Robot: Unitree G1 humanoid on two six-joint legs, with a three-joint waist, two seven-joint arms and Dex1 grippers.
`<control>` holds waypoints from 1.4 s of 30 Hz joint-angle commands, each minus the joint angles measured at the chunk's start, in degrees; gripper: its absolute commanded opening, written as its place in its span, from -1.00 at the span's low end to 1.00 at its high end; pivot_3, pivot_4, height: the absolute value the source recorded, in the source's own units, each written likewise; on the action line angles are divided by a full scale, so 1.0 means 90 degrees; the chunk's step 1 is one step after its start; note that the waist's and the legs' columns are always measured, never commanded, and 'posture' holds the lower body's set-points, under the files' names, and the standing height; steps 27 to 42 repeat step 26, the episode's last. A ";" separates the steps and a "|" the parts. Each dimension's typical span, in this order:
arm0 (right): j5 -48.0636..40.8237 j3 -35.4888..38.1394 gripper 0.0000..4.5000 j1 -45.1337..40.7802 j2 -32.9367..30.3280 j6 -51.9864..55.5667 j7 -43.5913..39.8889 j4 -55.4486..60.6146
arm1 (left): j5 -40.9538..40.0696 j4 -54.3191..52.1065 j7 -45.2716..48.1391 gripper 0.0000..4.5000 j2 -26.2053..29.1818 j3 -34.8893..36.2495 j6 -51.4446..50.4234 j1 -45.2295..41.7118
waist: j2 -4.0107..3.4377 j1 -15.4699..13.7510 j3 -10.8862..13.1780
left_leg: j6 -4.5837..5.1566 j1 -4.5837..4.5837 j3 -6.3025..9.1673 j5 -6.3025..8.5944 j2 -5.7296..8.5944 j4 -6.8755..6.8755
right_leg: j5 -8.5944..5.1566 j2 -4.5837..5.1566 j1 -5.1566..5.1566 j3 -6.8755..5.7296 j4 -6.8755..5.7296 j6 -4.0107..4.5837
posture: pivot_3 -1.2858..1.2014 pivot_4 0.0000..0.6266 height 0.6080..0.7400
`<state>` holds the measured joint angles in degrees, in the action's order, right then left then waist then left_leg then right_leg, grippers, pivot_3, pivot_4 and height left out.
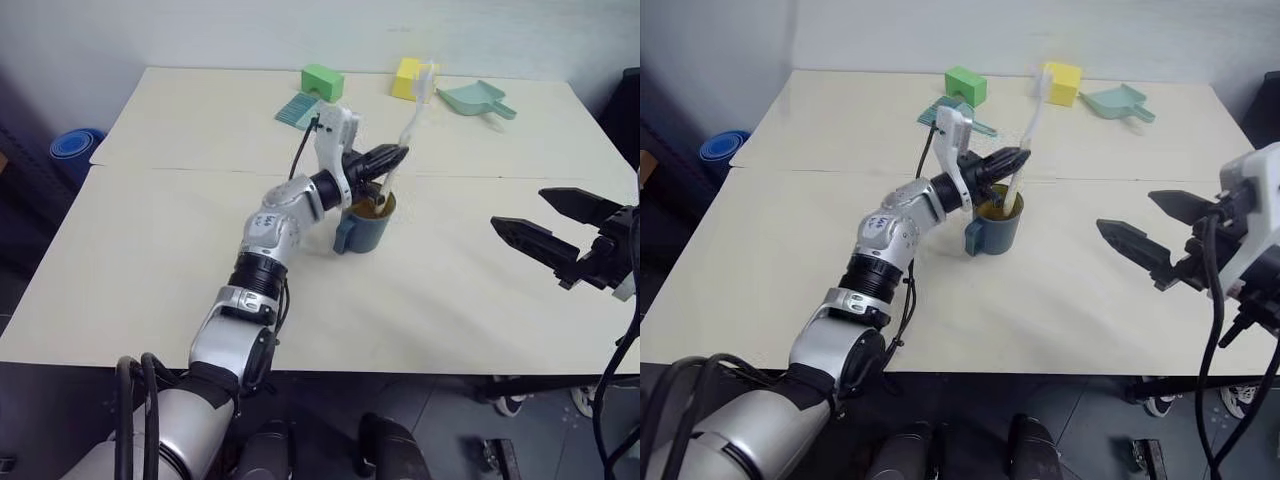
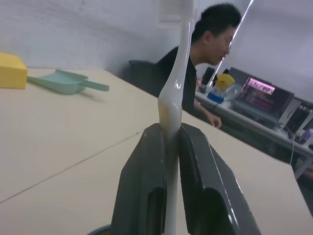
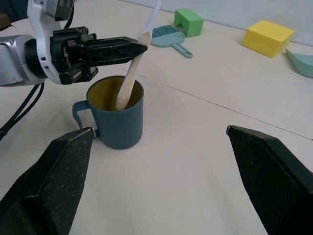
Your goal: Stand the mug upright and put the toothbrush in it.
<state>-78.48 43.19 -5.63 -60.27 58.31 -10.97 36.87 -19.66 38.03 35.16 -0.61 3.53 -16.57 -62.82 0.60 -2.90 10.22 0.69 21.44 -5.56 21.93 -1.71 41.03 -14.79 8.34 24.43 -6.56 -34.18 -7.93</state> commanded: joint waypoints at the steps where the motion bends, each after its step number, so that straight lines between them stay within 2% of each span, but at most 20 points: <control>1: -0.0001 0.0109 1.00 -0.0025 -0.0080 -0.0206 0.0028 0.0069 | -0.0018 -0.0478 0.0138 -0.63 0.0125 -0.0048 -0.0135 0.0112 | 0.0000 0.0002 0.0000 | 0.0000 0.0000 0.0000 0.0000 0.0000 0.0000 | 0.0000 0.0000 0.0000 0.0000 0.0000 0.0000 | 0.03 -0.52 1.00; 6: 0.0319 -0.0130 1.00 -0.0098 -0.0112 -0.0316 -0.0161 -0.0144 | -0.0238 -0.1515 0.0279 -0.03 0.0471 -0.0024 -0.0711 0.0532 | -0.0001 0.0009 0.0000 | 0.0000 0.0000 0.0001 0.0000 0.0000 0.0000 | 0.0000 0.0000 0.0000 0.0000 -0.0001 0.0000 | 0.03 -0.52 1.00; 10: 0.0587 -0.0333 1.00 -0.0133 -0.0139 -0.0382 -0.0530 -0.0304 | -0.0567 -0.2552 0.0382 0.47 0.1010 0.0137 -0.1464 0.0686 | -0.0002 0.0014 -0.0001 | 0.0000 0.0000 0.0003 0.0000 -0.0001 0.0001 | 0.0000 0.0000 0.0000 0.0001 -0.0002 0.0000 | 0.03 -0.52 1.00; 12: 0.0746 -0.0492 1.00 -0.0161 -0.0297 -0.0393 -0.1179 -0.0583 | -0.1011 -0.3383 0.0969 0.78 0.2084 0.0422 -0.2180 0.0683 | -0.0002 0.0027 -0.0001 | 0.0000 -0.0001 0.0004 0.0000 -0.0001 0.0002 | 0.0000 0.0000 -0.0001 0.0001 -0.0004 0.0000 | 0.03 -0.52 1.00; 14: 0.0837 -0.0561 1.00 -0.0169 -0.0403 -0.0395 -0.1698 -0.0762 | -0.1340 -0.3832 0.1390 0.97 0.2815 0.0546 -0.2631 0.0711 | -0.0005 0.0098 -0.0001 | 0.0000 0.0001 0.0004 0.0000 -0.0004 0.0001 | 0.0000 -0.0001 0.0005 0.0001 -0.0009 0.0000 | 0.03 -0.52 1.00; 16: 0.0899 -0.0577 1.00 -0.0083 -0.0613 -0.0396 -0.2537 -0.0891 | -0.1622 -0.4168 0.2520 0.97 0.3974 0.0520 -0.3002 0.0978 | -0.0006 0.0169 -0.0001 | -0.0001 -0.0012 0.0006 0.0000 -0.0005 -0.0004 | 0.0000 -0.0001 0.0003 0.0001 -0.0026 0.0000 | 0.03 -0.52 1.00; 18: 0.1034 -0.0584 1.00 -0.0015 -0.0752 -0.0406 -0.3184 -0.1007 | -0.1788 -0.4402 0.3232 0.97 0.4736 0.0446 -0.3159 0.1195 | -0.0017 0.0205 -0.0004 | -0.0005 -0.0024 0.0006 0.0002 -0.0007 -0.0013 | 0.0000 -0.0002 0.0004 0.0001 -0.0038 0.0000 | 0.03 -0.52 1.00; 19: 0.1233 -0.0666 1.00 -0.0010 -0.0897 -0.0486 -0.3575 -0.1173 | -0.1716 -0.4449 0.3794 0.97 0.5381 0.0402 -0.3062 0.1461 | -0.0016 0.0193 -0.0004 | -0.0007 -0.0032 0.0007 0.0003 -0.0008 -0.0016 | 0.0000 -0.0002 0.0001 0.0000 -0.0040 0.0000 | 0.03 -0.52 1.00; 21: 0.1566 -0.0847 1.00 -0.0103 -0.1105 -0.0630 -0.4127 -0.1513 | -0.1602 -0.4431 0.4607 0.97 0.6299 0.0443 -0.2800 0.1872 | -0.0021 0.0193 0.0000 | -0.0008 -0.0026 0.0001 0.0003 -0.0008 -0.0010 | -0.0001 -0.0002 0.0002 0.0004 -0.0034 0.0000 | 0.03 -0.52 1.00; 24: 0.1948 -0.1129 1.00 -0.0344 -0.1270 -0.0831 -0.4628 -0.1982 | -0.1511 -0.4246 0.5088 0.97 0.7006 0.0578 -0.2445 0.2171 | -0.0017 0.0143 0.0003 | -0.0008 -0.0021 -0.0001 0.0003 -0.0008 -0.0001 | -0.0002 -0.0003 -0.0002 0.0006 -0.0024 0.0002 | 0.03 -0.52 1.00; 26: 0.2175 -0.1327 1.00 -0.0521 -0.1288 -0.0947 -0.4849 -0.2208 | -0.1383 -0.4073 0.5160 0.97 0.7252 0.0607 -0.2213 0.2240 | -0.0017 0.0122 0.0003 | -0.0007 -0.0018 0.0007 0.0004 -0.0006 0.0005 | -0.0002 -0.0003 -0.0016 0.0005 -0.0007 0.0002 | 0.03 -0.52 1.00; 42: 0.2175 -0.1327 1.00 -0.0521 -0.1288 -0.0947 -0.4849 -0.2208 | -0.1383 -0.4073 0.5160 0.97 0.7252 0.0607 -0.2213 0.2240 | -0.0017 0.0122 0.0003 | -0.0007 -0.0018 0.0007 0.0004 -0.0006 0.0005 | -0.0002 -0.0003 -0.0016 0.0005 -0.0007 0.0002 | 0.03 -0.52 1.00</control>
